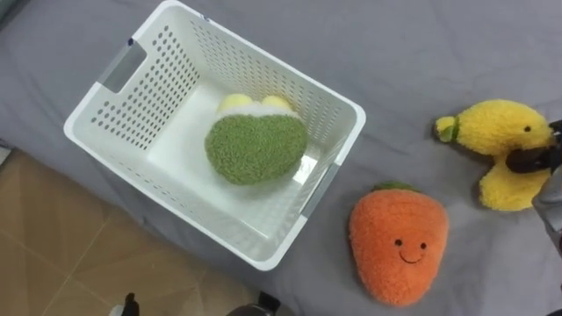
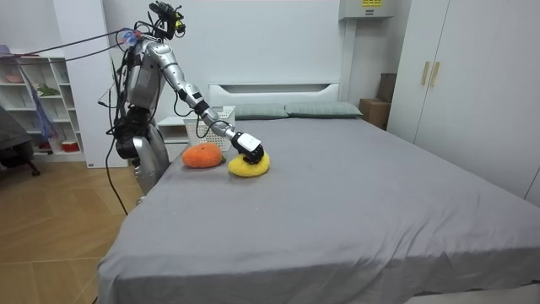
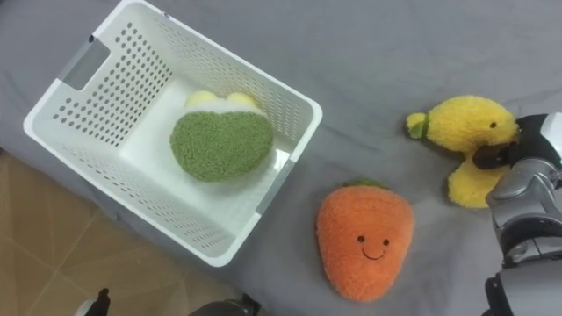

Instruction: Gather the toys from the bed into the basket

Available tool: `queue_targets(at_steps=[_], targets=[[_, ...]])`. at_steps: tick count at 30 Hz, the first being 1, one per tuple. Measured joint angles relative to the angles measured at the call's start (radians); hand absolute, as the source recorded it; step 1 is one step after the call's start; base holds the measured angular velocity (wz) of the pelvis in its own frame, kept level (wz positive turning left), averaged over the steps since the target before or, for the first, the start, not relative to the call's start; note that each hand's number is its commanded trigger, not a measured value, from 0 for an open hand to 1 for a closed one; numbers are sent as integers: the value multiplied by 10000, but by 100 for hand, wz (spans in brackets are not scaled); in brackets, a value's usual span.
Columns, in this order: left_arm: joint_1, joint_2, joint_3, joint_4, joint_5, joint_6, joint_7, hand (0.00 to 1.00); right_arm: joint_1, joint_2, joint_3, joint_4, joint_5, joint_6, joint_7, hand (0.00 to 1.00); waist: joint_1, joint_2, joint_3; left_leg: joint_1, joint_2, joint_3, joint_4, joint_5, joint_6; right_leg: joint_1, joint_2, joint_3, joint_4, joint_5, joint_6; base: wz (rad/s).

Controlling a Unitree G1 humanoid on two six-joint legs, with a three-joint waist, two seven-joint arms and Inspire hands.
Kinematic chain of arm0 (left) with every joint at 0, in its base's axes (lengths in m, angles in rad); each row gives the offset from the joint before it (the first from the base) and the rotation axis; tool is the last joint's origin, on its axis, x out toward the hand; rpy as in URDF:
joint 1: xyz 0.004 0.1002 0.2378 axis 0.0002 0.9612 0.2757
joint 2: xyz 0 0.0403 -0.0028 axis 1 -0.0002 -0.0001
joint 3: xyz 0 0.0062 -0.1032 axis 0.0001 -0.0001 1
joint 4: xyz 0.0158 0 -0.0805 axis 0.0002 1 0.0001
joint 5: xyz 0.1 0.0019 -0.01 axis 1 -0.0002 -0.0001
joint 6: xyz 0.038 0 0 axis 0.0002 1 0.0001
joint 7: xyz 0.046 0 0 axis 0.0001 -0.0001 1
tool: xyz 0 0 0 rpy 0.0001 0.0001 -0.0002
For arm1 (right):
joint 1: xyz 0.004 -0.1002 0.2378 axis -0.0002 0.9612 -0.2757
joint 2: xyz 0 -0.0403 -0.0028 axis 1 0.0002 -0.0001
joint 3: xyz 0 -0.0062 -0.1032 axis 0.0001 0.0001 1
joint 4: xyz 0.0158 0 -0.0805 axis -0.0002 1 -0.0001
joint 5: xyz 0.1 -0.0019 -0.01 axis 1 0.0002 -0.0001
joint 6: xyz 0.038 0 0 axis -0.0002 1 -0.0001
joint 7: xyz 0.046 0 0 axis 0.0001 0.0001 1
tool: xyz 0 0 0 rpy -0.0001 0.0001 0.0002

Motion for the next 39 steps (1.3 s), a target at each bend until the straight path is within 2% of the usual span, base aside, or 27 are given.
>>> queue_targets(at_steps=[5, 11, 12, 17, 20, 21, 22, 25, 27, 30, 31, 34, 36, 38, 39], targets=[[-6, 0, 60, -165, -2, -79, 0, 0, 43, 0, -42, -239, 22, -46, 91, 100, -83, -36, 20, 16, 7, 67, 0, 0, 1, -11, -15, 16, 17, -1, 0, -2], [-122, 2, 137, -343, -13, -222, 4, 0, 234, 77, -41, -1281, -494, -63, 203, 100, -507, -68, 20, 233, 5, 127, -21, 2, 4, 202, -12, 104, 4, 1, 0, -2], [-119, 1, 135, -322, -22, -232, 4, 0, 269, 182, -41, -1315, -586, -64, 203, 100, -544, -94, 12, 425, 6, 151, -67, 2, 4, 378, -4, 155, -23, 1, 0, 0], [-74, 27, 241, -328, -179, -318, 15, 0, 921, 206, -36, -2411, -435, -39, 380, 100, -575, -235, -52, 1091, 45, 358, -262, 2, 4, 933, 11, 249, -128, 1, 0, -8], [12, 30, 509, -358, -166, -317, 57, 0, 1421, 215, -63, -3459, -481, 23, 450, 100, -750, -273, -101, 1396, 37, 362, -280, 1, 4, 1306, 21, 217, -269, 4, -1, 0], [98, 27, 699, -355, -141, -317, 73, 0, 1710, 230, -90, -4105, -558, 36, 485, 100, -791, -289, -140, 1571, 41, 369, -292, 0, 3, 1469, 28, 235, -278, 4, -1, 0], [221, 21, 890, -349, -120, -318, 89, 0, 2005, 258, -120, -4702, -646, 47, 547, 100, -821, -296, -215, 1789, 40, 384, -326, -2, 2, 1705, 36, 241, -355, 7, 1, -6], [646, 84, 1153, -353, -127, -313, 114, 0, 2817, 500, -269, -5867, -721, 57, 752, 100, -839, -297, -513, 2598, 45, 379, -736, -5, 1, 2433, 81, 258, -613, 9, 8, -1], [901, 82, 1416, -362, 30, -291, 112, 0, 3057, 632, -287, -6160, -746, 87, 1032, 100, -838, -250, -613, 2990, 49, 377, -818, -10, 0, 2798, 88, 260, -629, 8, 10, 0], [1333, 81, 2004, -487, 205, -269, 115, 0, 3620, 683, -584, -7124, -720, 192, 1193, 100, -822, -218, -673, 3373, 40, 394, -907, -5, -3, 3218, 93, 252, -770, 13, 26, 0], [1523, 76, 2212, -578, 281, -217, 133, 0, 3872, 687, -594, -7610, -711, 203, 1242, 100, -843, -198, -688, 3498, 41, 397, -918, -6, -4, 3352, 96, 250, -768, 12, 26, 0], [1824, 37, 2247, -580, 523, -118, 326, 0, 4132, 754, -601, -8284, -722, 203, 1308, 100, -935, -171, -682, 3734, 41, 421, -934, -8, -5, 3598, 93, 251, -779, 13, 30, 0], [1948, -27, 2256, -580, 562, -63, 465, 0, 4135, 996, -625, -8399, -838, 206, 1343, 100, -1016, -163, -673, 3891, 39, 419, -948, -9, -5, 3778, 91, 253, -778, 13, 33, 0], [1979, -49, 2249, -600, 632, -62, 515, 0, 4344, 1088, -627, -8854, -841, 193, 1395, 100, -1093, -148, -643, 3981, 24, 374, -941, -23, 1, 3924, 86, 212, -794, 3, 48, 6], [1979, -49, 2249, -670, 629, -63, 573, 0, 4546, 1121, -626, -9159, -840, 169, 1416, 100, -1104, -142, -589, 4030, 16, 345, -923, -30, 2, 4000, 84, 182, -810, 0, 53, 7]])
